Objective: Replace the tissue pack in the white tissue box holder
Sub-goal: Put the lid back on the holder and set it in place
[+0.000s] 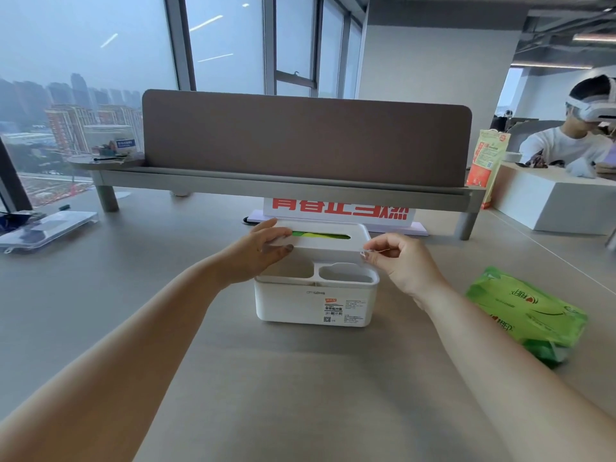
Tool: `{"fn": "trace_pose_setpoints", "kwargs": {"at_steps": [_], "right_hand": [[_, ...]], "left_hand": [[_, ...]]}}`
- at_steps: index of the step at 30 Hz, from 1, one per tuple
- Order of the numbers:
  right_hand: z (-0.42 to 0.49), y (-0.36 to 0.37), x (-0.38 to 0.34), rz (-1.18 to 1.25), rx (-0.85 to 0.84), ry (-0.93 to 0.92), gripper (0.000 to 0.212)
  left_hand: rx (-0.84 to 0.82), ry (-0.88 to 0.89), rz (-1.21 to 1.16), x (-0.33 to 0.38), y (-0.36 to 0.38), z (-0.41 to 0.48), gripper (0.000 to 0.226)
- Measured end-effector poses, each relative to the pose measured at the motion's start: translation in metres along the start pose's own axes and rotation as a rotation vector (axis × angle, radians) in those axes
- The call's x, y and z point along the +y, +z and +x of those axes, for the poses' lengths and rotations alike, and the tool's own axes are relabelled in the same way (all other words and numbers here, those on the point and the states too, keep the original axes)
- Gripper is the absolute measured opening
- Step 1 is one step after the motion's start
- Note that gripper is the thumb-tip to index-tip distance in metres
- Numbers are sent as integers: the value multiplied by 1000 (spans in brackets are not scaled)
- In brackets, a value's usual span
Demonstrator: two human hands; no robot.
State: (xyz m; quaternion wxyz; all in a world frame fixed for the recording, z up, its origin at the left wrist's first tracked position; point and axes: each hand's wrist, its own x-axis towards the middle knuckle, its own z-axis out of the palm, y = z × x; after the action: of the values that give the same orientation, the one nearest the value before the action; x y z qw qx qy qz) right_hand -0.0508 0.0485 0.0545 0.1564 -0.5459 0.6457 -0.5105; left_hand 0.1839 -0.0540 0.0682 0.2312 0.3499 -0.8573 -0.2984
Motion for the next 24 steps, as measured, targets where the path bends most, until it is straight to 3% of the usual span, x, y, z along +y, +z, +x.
{"fn": "trace_pose_setpoints", "kwargs": {"at_steps": [2, 6, 10, 24], "right_hand": [[0, 2, 1, -5, -12, 11, 11], [-2, 7, 3, 4, -54, 35, 34], [-6, 10, 2, -66, -65, 8, 49], [-10, 20, 6, -173, -76, -36, 44]], "left_hand": [[25, -45, -58, -2, 3, -2, 49], [64, -80, -178, -7, 9, -4, 56], [129, -160, -155, -9, 12, -6, 61], [123, -167, -10, -9, 16, -4, 61]]}}
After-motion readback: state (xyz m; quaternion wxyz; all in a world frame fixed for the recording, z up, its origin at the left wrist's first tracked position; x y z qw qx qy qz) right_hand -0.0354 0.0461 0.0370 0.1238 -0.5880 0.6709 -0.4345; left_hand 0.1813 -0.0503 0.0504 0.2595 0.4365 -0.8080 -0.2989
